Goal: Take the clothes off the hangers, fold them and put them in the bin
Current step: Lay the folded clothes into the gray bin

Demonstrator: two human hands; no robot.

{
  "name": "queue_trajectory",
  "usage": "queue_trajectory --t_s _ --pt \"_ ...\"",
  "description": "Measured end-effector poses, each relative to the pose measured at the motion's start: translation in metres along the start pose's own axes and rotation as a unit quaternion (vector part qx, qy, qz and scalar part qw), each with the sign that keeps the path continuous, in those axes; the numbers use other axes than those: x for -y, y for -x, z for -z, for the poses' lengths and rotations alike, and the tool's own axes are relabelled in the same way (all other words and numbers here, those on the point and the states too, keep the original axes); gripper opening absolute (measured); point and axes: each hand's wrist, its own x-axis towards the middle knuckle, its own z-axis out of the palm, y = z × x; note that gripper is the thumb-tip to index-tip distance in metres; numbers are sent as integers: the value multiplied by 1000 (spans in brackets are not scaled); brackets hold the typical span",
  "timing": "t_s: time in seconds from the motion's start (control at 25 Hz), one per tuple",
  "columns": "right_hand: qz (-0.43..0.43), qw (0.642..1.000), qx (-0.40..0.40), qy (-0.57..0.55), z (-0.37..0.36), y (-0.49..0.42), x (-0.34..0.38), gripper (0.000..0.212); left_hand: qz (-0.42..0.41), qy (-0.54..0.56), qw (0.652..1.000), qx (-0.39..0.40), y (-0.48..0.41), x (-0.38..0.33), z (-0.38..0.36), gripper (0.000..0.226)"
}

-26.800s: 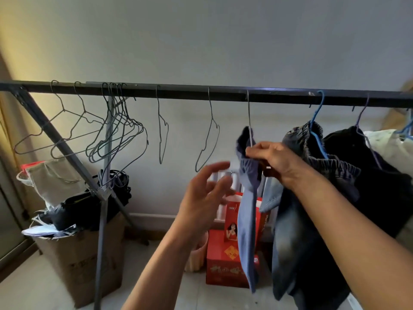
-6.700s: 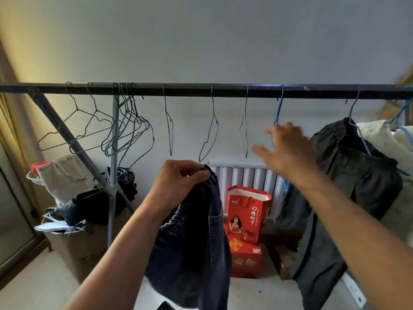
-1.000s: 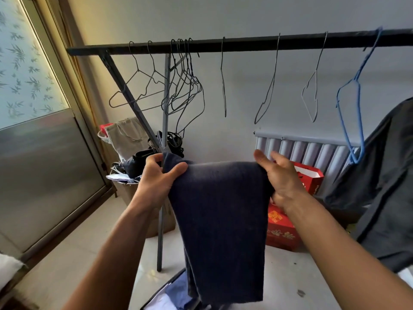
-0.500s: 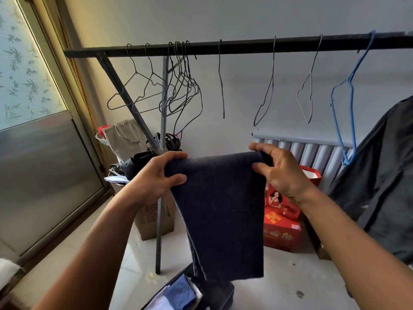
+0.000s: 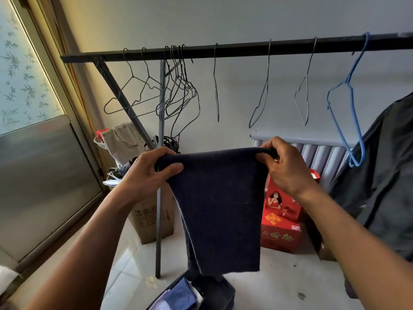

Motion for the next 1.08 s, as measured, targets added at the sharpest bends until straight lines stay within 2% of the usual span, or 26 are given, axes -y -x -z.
queue_trajectory --t_s 0.12,0.32,0.48,0.56,0.64,0.76,0.84,0.96,1.08 --pt "-20 998 -27 -45 0 -3 -3 12 24 61 997 -34 0 -7 -5 5" --pt "-61 992 -55 -100 -10 -6 -15 11 46 96 994 -25 -2 -27 -14 9" --pt "-100 990 -65 -82 -28 6 -18 25 47 109 993 -27 -5 -36 -25 9" --pt "-97 990 -24 -96 -37 19 -5 22 70 126 989 -44 -6 -36 -30 13" --pt "-105 979 49 -166 -48 37 12 22 81 123 985 -86 -9 -36 -36 18" --pt "-134 939 183 -258 -65 60 32 55 98 147 971 -163 -14 -39 -43 27" --pt "-114 945 224 -209 -75 68 38 73 131 172 957 -195 -17 -41 -47 29" --pt "-97 964 173 -174 -87 74 47 78 157 200 941 -223 -20 -47 -54 31" --pt "-99 975 110 -168 -97 72 45 49 163 227 932 -230 -23 -55 -61 30"
